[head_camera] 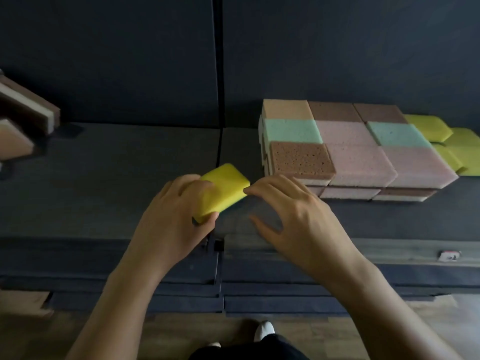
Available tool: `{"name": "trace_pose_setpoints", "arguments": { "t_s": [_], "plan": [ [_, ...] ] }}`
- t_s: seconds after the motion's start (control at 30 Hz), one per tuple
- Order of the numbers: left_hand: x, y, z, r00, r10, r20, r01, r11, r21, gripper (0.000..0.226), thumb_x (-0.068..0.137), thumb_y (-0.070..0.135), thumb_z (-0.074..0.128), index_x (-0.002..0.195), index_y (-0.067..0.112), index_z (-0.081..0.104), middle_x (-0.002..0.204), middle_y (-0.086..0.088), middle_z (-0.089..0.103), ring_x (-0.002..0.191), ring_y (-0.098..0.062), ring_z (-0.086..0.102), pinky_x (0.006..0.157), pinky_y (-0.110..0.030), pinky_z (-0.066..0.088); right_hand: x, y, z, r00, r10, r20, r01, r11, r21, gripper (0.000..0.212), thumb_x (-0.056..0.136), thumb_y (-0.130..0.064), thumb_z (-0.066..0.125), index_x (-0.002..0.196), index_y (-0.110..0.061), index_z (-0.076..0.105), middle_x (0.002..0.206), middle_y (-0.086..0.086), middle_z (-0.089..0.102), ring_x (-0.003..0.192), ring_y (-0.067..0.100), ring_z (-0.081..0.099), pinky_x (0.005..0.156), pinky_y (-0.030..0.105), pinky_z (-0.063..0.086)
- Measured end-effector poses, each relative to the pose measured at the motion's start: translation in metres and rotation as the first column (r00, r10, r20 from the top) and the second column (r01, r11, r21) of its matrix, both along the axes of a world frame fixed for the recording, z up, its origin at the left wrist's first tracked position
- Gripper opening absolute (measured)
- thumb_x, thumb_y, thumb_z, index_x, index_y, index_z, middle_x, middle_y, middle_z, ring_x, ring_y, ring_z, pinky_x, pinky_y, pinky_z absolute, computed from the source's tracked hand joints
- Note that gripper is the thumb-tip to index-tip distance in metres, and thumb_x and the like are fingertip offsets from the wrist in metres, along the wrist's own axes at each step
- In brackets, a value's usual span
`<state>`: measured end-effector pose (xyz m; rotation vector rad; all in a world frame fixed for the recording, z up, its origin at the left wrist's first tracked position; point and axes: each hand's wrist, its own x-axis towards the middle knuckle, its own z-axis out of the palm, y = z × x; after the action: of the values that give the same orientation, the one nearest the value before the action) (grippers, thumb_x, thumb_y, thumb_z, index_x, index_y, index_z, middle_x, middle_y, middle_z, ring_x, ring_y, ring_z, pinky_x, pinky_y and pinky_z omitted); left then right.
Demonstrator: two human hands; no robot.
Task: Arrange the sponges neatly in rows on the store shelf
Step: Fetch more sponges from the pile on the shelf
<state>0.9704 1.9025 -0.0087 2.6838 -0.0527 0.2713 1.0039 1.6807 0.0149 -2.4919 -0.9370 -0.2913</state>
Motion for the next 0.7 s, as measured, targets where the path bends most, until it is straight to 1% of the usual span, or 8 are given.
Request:
{"name": "trace_pose_setpoints", "arguments": {
  "t_s": [0.1, 0.23, 0.33, 0.4, 0.53, 0.7],
  "plan": [
    [-0.024, 0.019, 0.009, 0.995, -0.089, 0.046, 0.089, 0.996, -0.017, 0.05, 0.078, 0.036, 0.069, 0.125, 0.021, 0.058, 0.133, 0.003, 0.05, 0.114, -0.019, 0.052, 0.082, -0.027, 0.044, -0.016, 0.007, 0.001, 0.998, -0.067, -0.012, 0.068, 0.997, 0.033, 0.037, 0.09, -0.027, 0.069, 0.125, -0.02, 0.062, 0.122, -0.005, 0.06, 0.113, 0.016, 0.056, 0.087, 0.036, 0.052],
    [-0.046, 0.024, 0.016, 0.971, -0.228, 0.073, 0.232, 0.972, -0.045, 0.052, 0.079, 0.038, 0.067, 0.126, 0.019, 0.058, 0.136, 0.005, 0.048, 0.117, -0.016, 0.051, 0.086, -0.029, 0.048, -0.043, 0.004, -0.003, 0.983, -0.181, -0.037, 0.183, 0.981, 0.069, 0.036, 0.09, -0.027, 0.069, 0.125, -0.021, 0.061, 0.121, -0.006, 0.06, 0.111, 0.016, 0.057, 0.087, 0.035, 0.05],
    [-0.049, 0.012, 0.015, 0.945, -0.317, 0.086, 0.322, 0.945, -0.061, 0.052, 0.08, 0.038, 0.066, 0.128, 0.018, 0.058, 0.137, 0.004, 0.048, 0.12, -0.018, 0.05, 0.089, -0.032, 0.05, -0.063, -0.008, -0.008, 0.963, -0.266, -0.05, 0.268, 0.963, 0.038, 0.037, 0.092, -0.03, 0.067, 0.127, -0.02, 0.06, 0.123, -0.006, 0.06, 0.112, 0.016, 0.056, 0.087, 0.033, 0.05],
    [-0.046, -0.004, 0.014, 0.924, -0.373, 0.082, 0.379, 0.923, -0.072, 0.052, 0.08, 0.038, 0.066, 0.128, 0.019, 0.058, 0.138, 0.005, 0.047, 0.12, -0.017, 0.049, 0.089, -0.032, 0.05, -0.075, -0.022, -0.009, 0.947, -0.319, -0.046, 0.32, 0.947, 0.024, 0.037, 0.093, -0.031, 0.066, 0.127, -0.021, 0.06, 0.124, -0.006, 0.06, 0.112, 0.016, 0.056, 0.088, 0.034, 0.051],
    [-0.037, -0.05, 0.013, 0.867, -0.491, 0.087, 0.497, 0.865, -0.072, 0.05, 0.081, 0.041, 0.064, 0.129, 0.025, 0.057, 0.138, 0.009, 0.046, 0.122, -0.014, 0.048, 0.088, -0.03, 0.049, -0.095, -0.064, -0.005, 0.889, -0.457, -0.025, 0.457, 0.888, 0.043, 0.038, 0.092, -0.036, 0.063, 0.128, -0.025, 0.059, 0.123, -0.009, 0.06, 0.113, 0.013, 0.056, 0.087, 0.03, 0.051],
    [-0.019, -0.127, 0.015, 0.787, -0.61, 0.091, 0.615, 0.787, -0.046, 0.05, 0.082, 0.042, 0.064, 0.13, 0.03, 0.055, 0.14, 0.013, 0.044, 0.124, -0.01, 0.045, 0.09, -0.023, 0.041, -0.112, -0.14, -0.006, 0.802, -0.597, 0.005, 0.596, 0.801, 0.053, 0.042, 0.09, -0.039, 0.066, 0.128, -0.022, 0.061, 0.126, -0.007, 0.062, 0.116, 0.014, 0.058, 0.094, 0.029, 0.049]
  ]
}}
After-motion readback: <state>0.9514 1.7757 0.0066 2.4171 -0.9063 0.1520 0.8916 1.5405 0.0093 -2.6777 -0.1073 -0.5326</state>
